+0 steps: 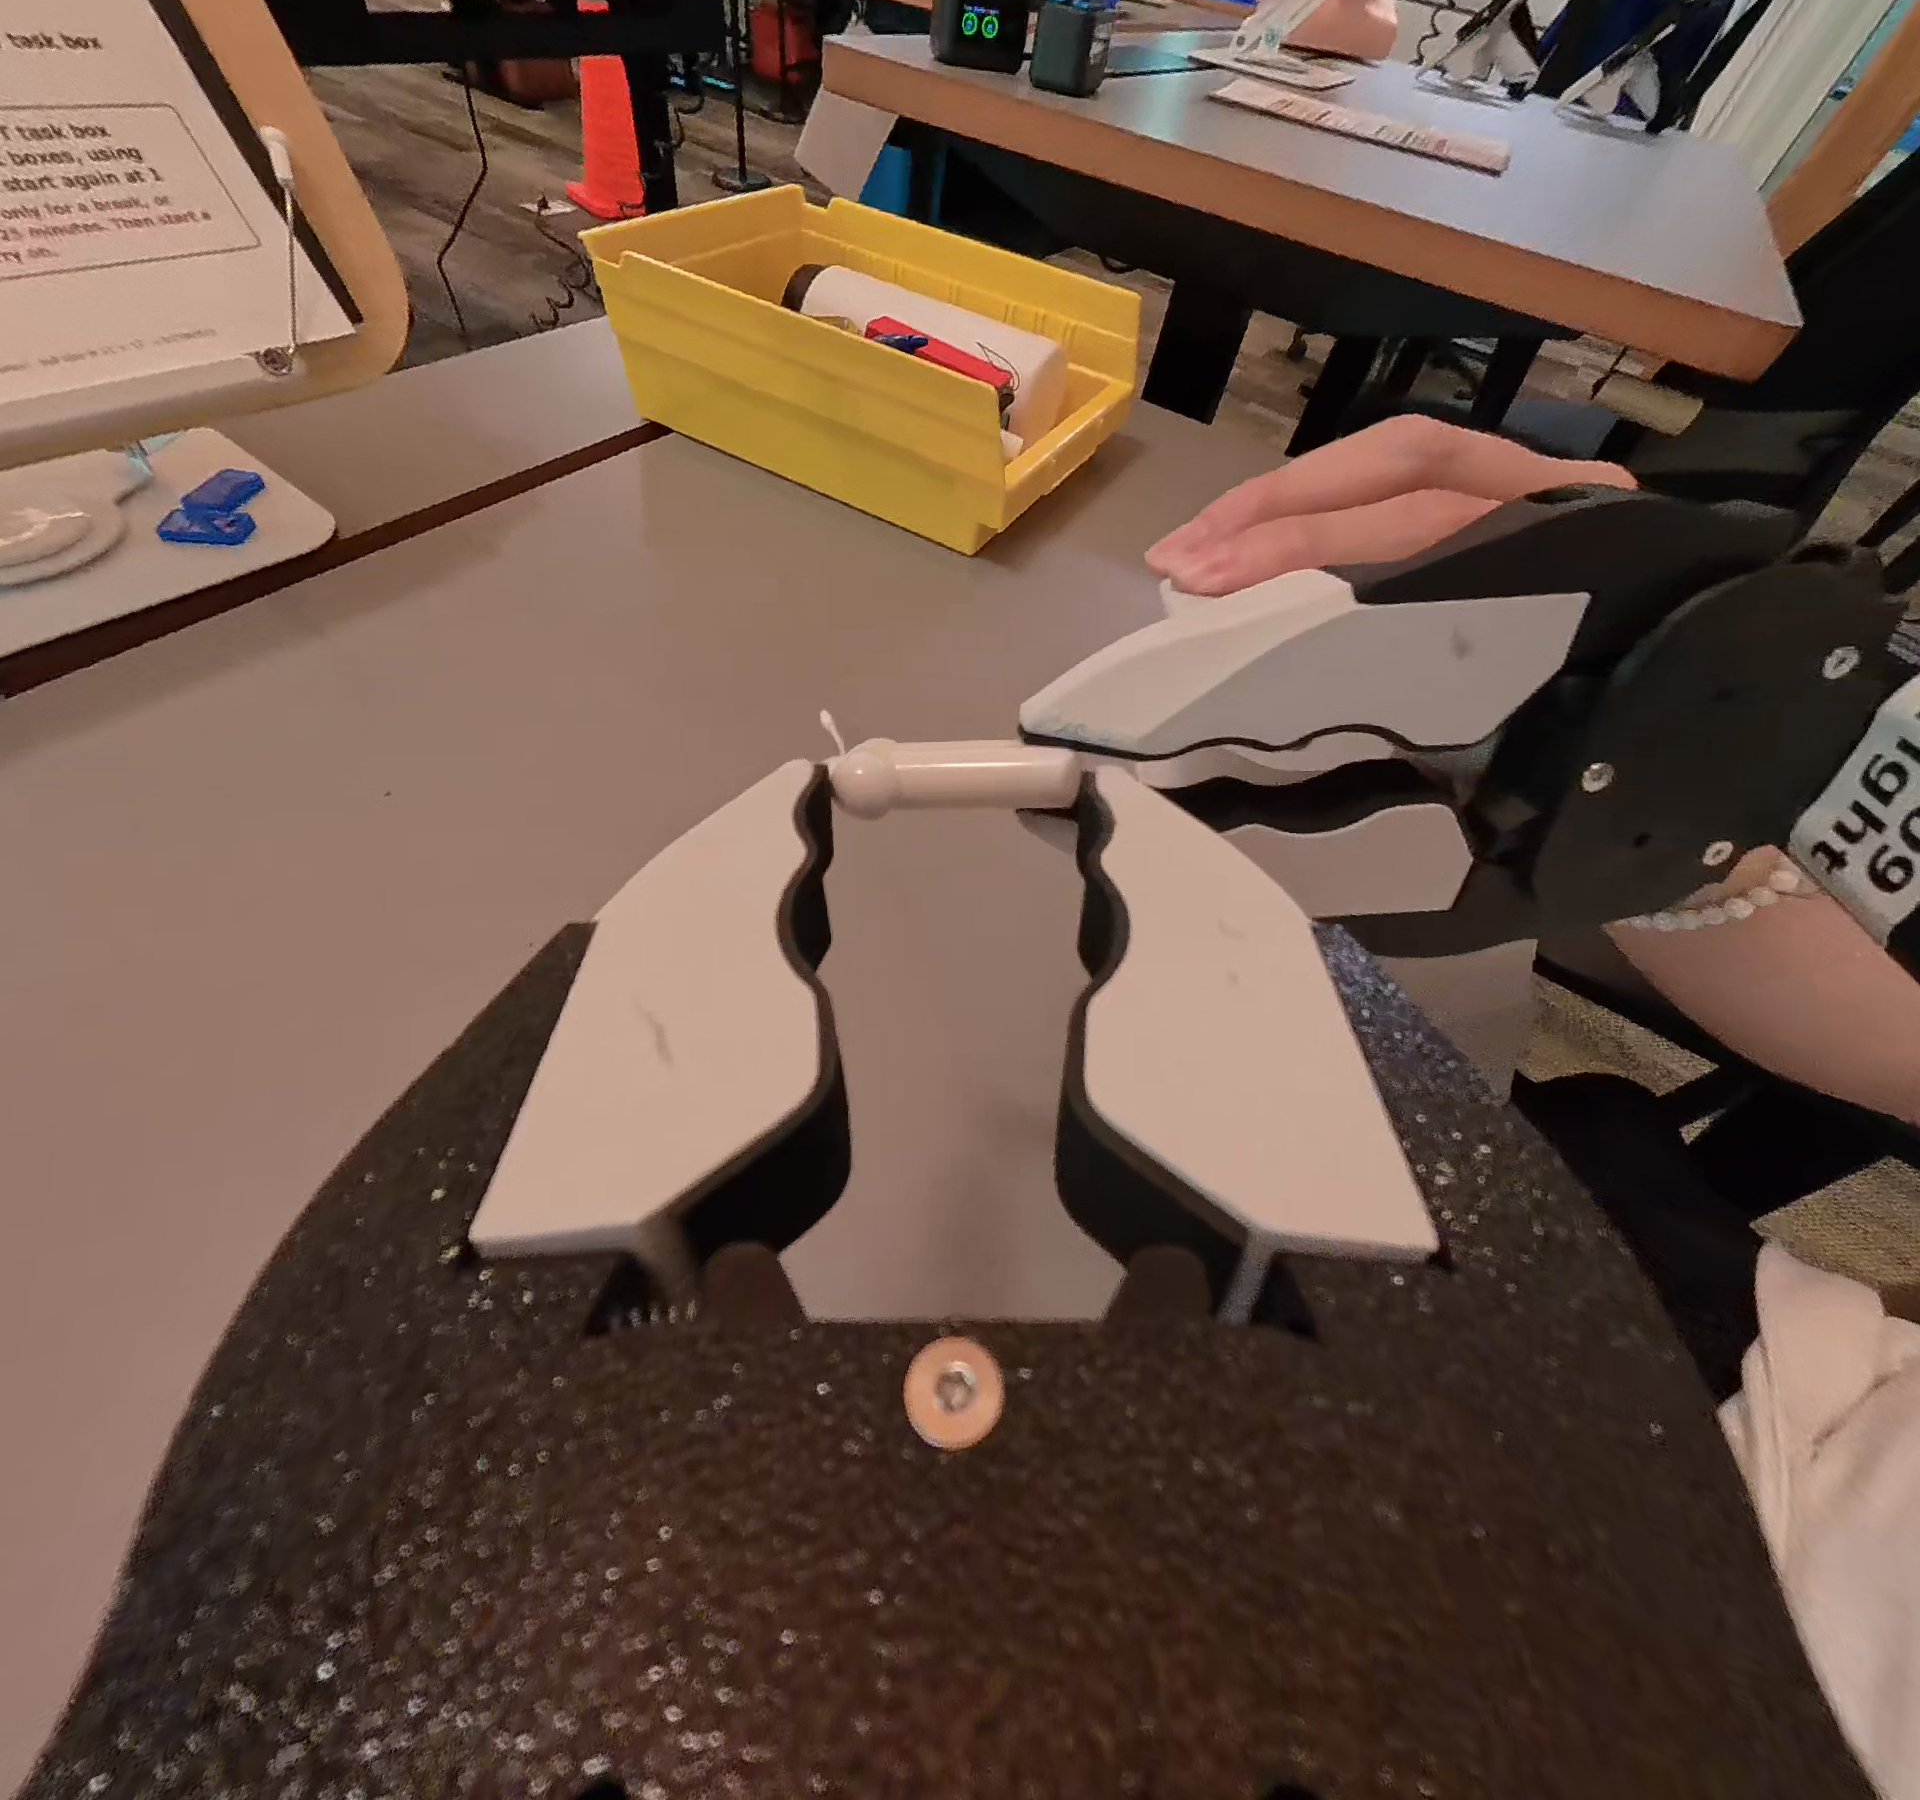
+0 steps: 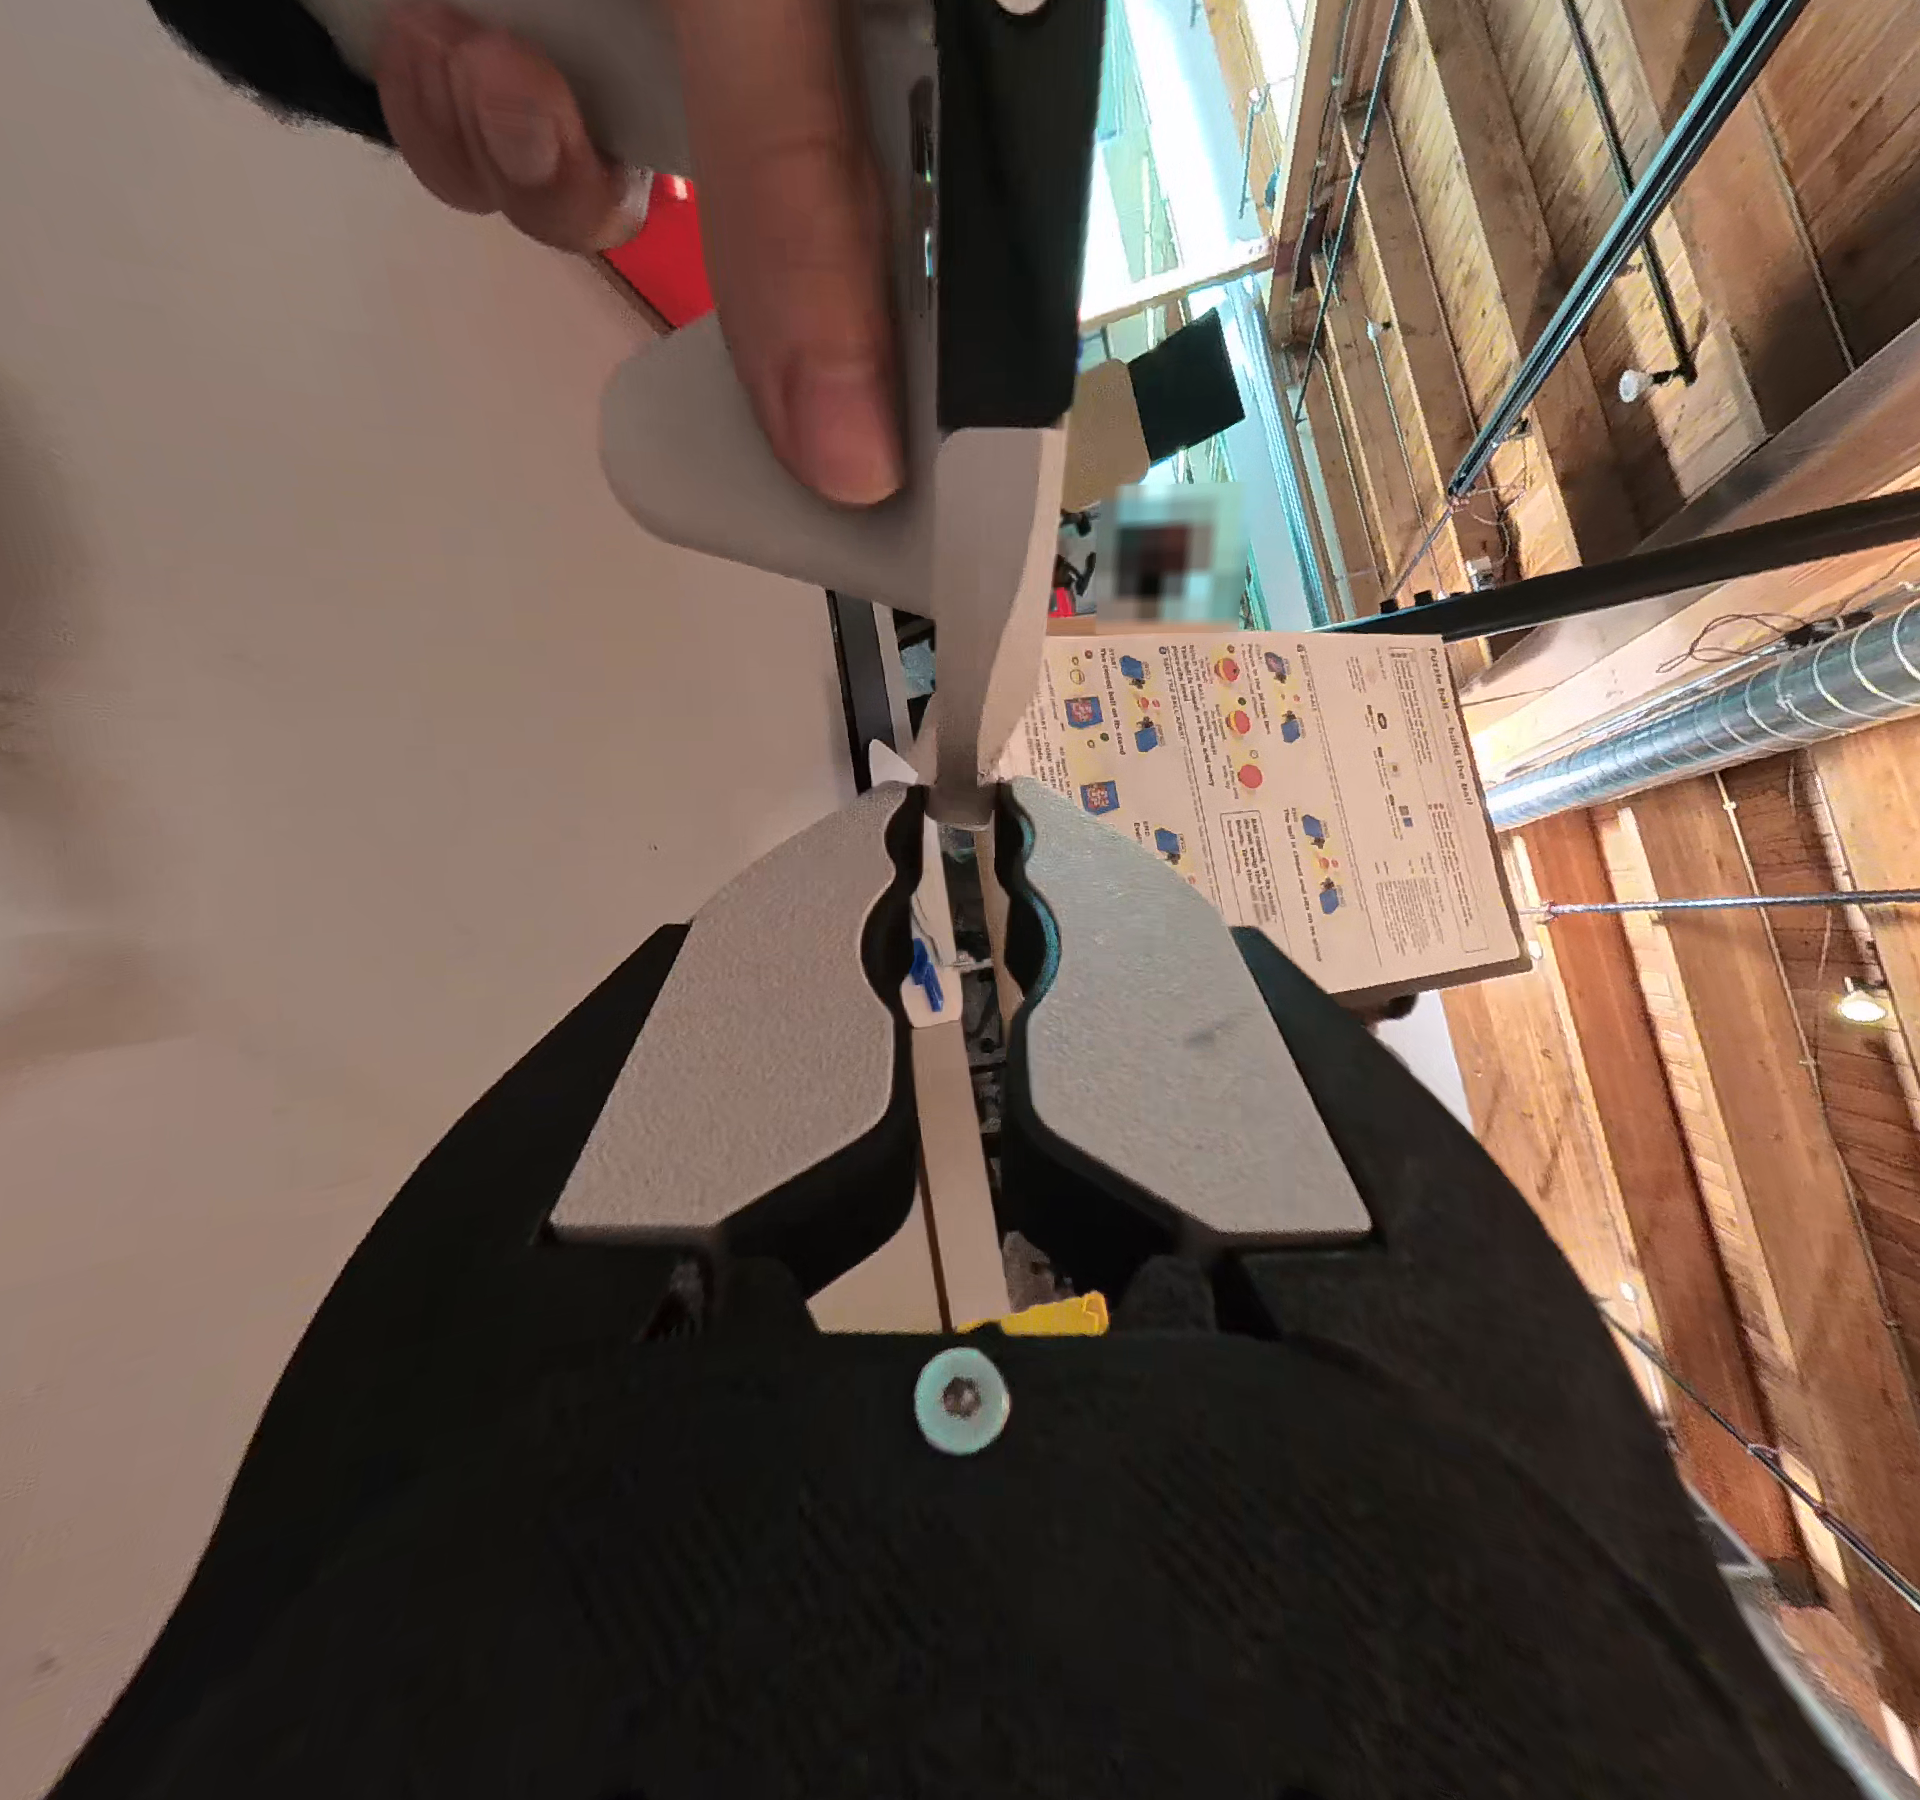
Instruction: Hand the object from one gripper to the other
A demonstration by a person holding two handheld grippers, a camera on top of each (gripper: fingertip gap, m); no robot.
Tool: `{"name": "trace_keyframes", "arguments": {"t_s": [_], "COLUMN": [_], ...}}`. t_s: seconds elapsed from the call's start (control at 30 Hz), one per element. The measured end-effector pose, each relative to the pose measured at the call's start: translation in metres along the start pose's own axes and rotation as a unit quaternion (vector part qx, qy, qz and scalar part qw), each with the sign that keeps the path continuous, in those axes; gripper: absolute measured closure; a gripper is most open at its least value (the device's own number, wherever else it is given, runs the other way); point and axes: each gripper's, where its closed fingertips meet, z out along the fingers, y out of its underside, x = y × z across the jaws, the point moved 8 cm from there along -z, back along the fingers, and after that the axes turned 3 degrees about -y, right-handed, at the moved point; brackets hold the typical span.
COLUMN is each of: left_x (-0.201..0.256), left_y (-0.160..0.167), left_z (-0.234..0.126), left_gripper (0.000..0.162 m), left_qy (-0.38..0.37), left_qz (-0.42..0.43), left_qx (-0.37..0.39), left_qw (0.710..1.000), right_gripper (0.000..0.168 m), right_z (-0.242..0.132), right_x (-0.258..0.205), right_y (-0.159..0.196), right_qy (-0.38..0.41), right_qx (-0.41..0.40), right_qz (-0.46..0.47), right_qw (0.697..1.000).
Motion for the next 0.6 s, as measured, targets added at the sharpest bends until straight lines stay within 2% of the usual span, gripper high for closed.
{"name": "trace_keyframes", "arguments": {"t_s": [0.2, 0.27, 0.37, 0.43, 0.5, 0.53, 0.6], "left_x": [0.000, -0.001, -0.003, -0.006, -0.006, -0.005, -0.004], "left_y": [0.001, 0.001, -0.003, -0.008, -0.012, -0.013, -0.012], "left_z": [0.001, 0.001, -0.003, -0.009, -0.016, -0.020, -0.024], "left_gripper": [0.117, 0.117, 0.117, 0.117, 0.117, 0.117, 0.117], "left_qy": [0.001, 0.005, 0.010, 0.009, 0.025, 0.039, 0.064], "left_qz": [0.021, 0.035, 0.060, 0.094, 0.130, 0.147, 0.175], "left_qx": [-0.002, 0.009, 0.052, 0.096, 0.153, 0.180, 0.222], "left_qw": [1.000, 0.999, 0.997, 0.991, 0.979, 0.972, 0.957], "right_gripper": [0.156, 0.151, 0.144, 0.137, 0.124, 0.113, 0.106], "right_z": [0.000, 0.000, -0.004, -0.007, -0.011, -0.012, -0.015], "right_x": [-0.001, 0.000, 0.009, 0.018, 0.024, 0.026, 0.031], "right_y": [-0.002, -0.001, 0.003, 0.009, 0.014, 0.015, 0.017], "right_qy": [-0.003, -0.007, -0.018, -0.052, -0.130, -0.176, -0.248], "right_qx": [0.002, 0.008, 0.037, 0.068, 0.118, 0.151, 0.213], "right_qz": [0.000, 0.019, 0.096, 0.202, 0.346, 0.420, 0.555], "right_qw": [1.000, 1.000, 0.995, 0.976, 0.922, 0.878, 0.765]}}
